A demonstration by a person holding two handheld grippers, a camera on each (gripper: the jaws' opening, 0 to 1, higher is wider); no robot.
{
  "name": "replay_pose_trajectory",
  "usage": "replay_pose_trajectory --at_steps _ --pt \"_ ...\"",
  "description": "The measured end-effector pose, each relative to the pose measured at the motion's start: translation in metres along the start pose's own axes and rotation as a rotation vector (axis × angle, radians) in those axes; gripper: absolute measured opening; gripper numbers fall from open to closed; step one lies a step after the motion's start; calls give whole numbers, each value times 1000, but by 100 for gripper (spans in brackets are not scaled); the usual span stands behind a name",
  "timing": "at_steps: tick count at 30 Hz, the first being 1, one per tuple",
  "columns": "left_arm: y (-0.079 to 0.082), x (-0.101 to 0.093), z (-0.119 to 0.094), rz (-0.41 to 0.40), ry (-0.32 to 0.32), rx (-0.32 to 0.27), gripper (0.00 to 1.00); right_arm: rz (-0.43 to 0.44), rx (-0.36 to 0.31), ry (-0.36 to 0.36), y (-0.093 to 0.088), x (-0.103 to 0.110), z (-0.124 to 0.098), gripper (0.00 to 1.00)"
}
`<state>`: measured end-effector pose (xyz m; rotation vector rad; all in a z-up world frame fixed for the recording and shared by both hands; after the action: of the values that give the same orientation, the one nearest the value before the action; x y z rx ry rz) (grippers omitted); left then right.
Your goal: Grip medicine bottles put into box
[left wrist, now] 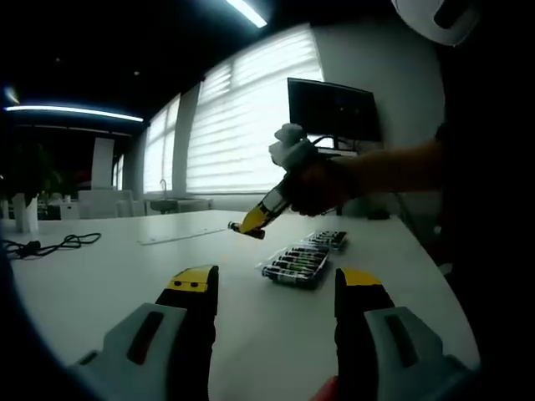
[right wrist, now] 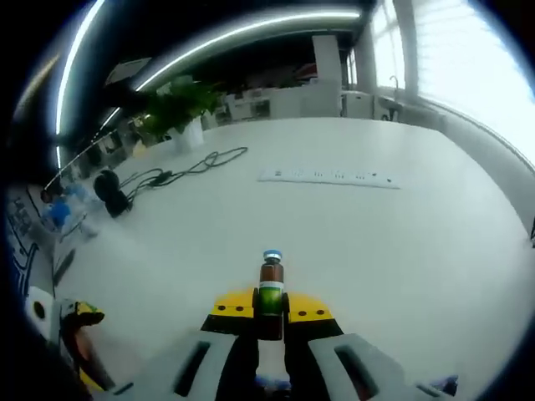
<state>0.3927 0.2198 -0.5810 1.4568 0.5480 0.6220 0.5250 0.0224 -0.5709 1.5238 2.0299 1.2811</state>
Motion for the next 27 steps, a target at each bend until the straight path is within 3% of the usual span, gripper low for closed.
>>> replay_pose_trajectory --at_steps 7,14,27 --pt "-3 0 2 12 4 16 49 52 -91 -14 -5 -12 -33 7" --pt "-4 1 3 19 11 24 48 61 -119 -74 -19 -23 -56 7" --pt "-4 2 3 12 4 20 48 66 -69 -159 -55 -29 -93 7"
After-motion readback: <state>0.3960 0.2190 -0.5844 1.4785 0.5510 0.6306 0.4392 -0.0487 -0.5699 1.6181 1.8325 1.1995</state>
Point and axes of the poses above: the point that each gripper's makers call its tool centre point, and the gripper's own axes: z roughly forward along the fingers, x roughly to its left, y roughly out of its top, the point moved 4 cm from there along -z, roughly backward along the fingers, and after that the axes turned 11 degrees about y, right-handed, at the moved point
